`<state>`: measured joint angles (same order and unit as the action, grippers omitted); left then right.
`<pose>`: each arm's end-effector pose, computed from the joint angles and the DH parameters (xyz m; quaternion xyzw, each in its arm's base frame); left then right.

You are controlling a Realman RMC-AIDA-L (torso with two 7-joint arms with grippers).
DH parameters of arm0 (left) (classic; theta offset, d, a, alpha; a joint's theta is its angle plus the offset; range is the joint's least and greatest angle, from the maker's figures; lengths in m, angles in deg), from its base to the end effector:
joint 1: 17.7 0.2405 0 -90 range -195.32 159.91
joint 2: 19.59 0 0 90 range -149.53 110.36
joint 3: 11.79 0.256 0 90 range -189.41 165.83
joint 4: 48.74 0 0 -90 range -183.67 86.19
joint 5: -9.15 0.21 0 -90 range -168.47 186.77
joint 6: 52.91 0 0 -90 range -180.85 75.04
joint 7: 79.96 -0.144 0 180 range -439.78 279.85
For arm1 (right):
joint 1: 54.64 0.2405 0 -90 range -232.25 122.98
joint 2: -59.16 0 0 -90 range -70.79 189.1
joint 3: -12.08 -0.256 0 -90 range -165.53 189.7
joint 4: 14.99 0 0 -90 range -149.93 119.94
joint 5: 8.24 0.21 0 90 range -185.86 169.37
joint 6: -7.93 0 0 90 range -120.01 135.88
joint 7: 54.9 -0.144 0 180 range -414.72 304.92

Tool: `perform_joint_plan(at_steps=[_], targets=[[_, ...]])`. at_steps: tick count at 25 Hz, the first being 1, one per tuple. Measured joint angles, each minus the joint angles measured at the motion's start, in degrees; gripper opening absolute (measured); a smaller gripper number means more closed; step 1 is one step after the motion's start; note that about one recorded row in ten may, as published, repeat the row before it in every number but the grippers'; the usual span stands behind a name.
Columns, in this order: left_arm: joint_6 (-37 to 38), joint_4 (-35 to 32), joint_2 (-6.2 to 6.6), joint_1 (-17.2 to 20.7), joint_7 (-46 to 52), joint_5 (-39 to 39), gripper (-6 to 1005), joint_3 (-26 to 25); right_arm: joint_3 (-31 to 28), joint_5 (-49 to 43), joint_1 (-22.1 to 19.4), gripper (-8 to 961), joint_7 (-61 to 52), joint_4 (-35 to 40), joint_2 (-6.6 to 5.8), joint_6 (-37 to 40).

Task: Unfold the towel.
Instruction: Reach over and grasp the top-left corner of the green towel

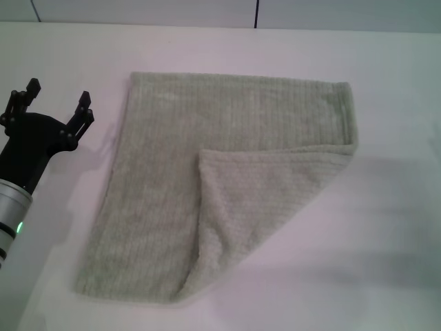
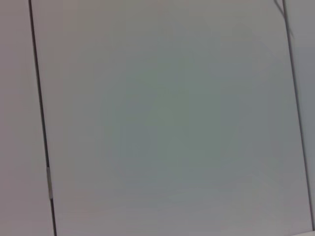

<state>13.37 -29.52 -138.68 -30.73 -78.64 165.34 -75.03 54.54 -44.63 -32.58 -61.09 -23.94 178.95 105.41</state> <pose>-0.3329 0.2868 -0.0256 -0.7287 -0.1781 -0.2681 0.6045 0.3297 0.2620 0.0146 -0.6266 0.1403 0.3731 0.6697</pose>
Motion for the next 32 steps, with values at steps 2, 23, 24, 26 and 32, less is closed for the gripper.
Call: perform_joint_plan(at_steps=[2, 23, 24, 26, 32], targets=[[0.00, 0.03, 0.02, 0.03, 0.00, 0.03, 838, 0.36, 0.00, 0.00, 0.00, 831, 0.00, 0.00, 0.00, 0.00], [-25.50, 20.64, 2.05, 1.01, 0.57, 2.22, 750, -1.37, -0.41, -0.55, -0.98, 832, 0.20, -0.91, 0.00, 1.14], [-29.18, 23.67, 2.51, 1.35, 0.57, 3.05, 746, -1.91, -0.41, -0.57, -1.05, 832, 0.20, -0.92, 0.00, 1.21], [-34.11, 27.52, 3.10, 1.86, 0.57, 4.16, 737, -2.47, -0.37, -0.61, -1.11, 832, 0.20, -0.91, 0.00, 1.29], [-52.94, 49.17, 5.72, 7.15, -0.51, 9.07, 712, -4.06, -0.35, -0.63, -1.15, 832, 0.19, -0.90, 0.00, 1.32]])
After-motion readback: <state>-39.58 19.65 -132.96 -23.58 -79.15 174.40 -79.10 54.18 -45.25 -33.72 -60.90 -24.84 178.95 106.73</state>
